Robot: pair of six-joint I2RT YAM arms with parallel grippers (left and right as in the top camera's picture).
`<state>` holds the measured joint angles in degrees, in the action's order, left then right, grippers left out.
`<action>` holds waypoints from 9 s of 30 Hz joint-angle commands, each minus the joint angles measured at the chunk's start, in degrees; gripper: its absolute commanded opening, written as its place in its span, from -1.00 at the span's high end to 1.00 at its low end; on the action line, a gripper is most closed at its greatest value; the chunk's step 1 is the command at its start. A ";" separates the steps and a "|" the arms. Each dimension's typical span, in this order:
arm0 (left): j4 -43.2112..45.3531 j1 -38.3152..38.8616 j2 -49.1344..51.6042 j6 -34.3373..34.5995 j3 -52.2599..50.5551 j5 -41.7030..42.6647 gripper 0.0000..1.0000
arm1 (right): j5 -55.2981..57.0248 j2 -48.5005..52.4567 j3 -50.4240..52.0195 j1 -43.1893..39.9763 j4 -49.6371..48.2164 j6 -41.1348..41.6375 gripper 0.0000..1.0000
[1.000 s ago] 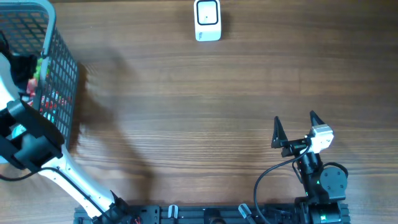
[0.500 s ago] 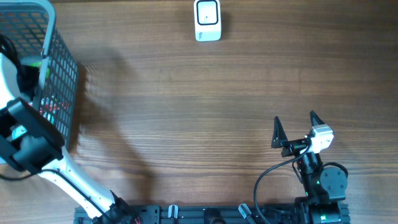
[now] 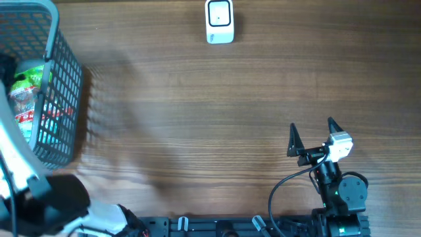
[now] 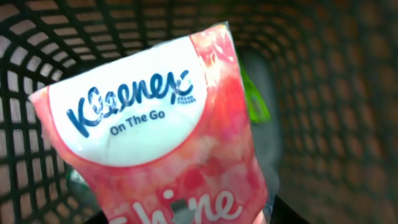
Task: Scan the item barcode
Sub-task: 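Lift the Kleenex pack out and place it on the table centre, then reach the left gripper back into the basket and grasp the mint-green toilet tissue pack, then carry the toilet tissue pack out and drop it beside the Kleenex pack, then reach the left gripper into the basket and grasp the green snack bag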
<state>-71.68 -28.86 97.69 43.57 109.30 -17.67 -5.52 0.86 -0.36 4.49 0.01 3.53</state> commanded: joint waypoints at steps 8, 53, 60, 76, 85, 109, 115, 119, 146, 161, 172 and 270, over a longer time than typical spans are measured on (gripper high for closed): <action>-9.01 31.06 -14.64 -1.09 0.70 0.09 0.14 | 0.59 -0.07 0.07 -0.22 -0.20 -0.48 -0.99; -4.63 58.62 6.60 -7.39 10.91 -3.39 -1.00 | 0.59 -0.07 0.07 -0.22 -0.20 -0.48 -1.00; -5.01 31.82 -0.07 -6.71 19.32 -1.81 -1.00 | 0.59 -0.07 0.07 -0.22 -0.20 -0.48 -0.99; -18.51 -1.88 13.46 -6.73 19.17 5.88 -1.00 | 0.59 -0.07 0.07 -0.22 -0.20 -0.48 -0.99; -18.73 -2.45 22.43 -5.03 19.17 5.88 -1.00 | 0.59 -0.07 0.07 -0.22 -0.20 -0.48 -0.99; 0.00 -11.96 24.15 -8.07 -6.34 9.66 -1.00 | 0.59 -0.07 0.07 -0.22 -0.20 -0.46 -0.99; 3.91 -13.49 24.15 -10.82 -8.92 15.26 -1.00 | 0.59 -0.07 0.07 -0.22 -0.20 -0.48 -0.99; 4.28 -13.46 24.02 -10.78 -8.92 15.28 -1.00 | 0.59 -0.07 0.07 -0.22 -0.20 -0.46 -0.98; 31.12 -13.44 3.69 -12.15 -36.41 13.46 -1.00 | 0.59 -0.07 0.07 -0.22 -0.17 -0.48 -0.99; 45.62 -14.71 5.38 -16.11 -43.78 22.03 -1.00 | 0.59 -0.07 0.07 -0.22 -0.20 -0.48 -1.00; 43.17 -14.56 8.11 -16.15 -43.76 25.83 -0.94 | 0.59 -0.07 0.07 -0.22 -0.20 -0.50 -1.00; 0.20 -5.60 26.10 -26.69 2.95 15.85 -1.00 | 0.59 -0.07 0.07 -0.22 -0.20 -0.48 -0.99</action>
<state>-73.28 -34.57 120.81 18.48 114.39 -2.07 -5.52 0.91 -0.34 4.49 0.01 3.36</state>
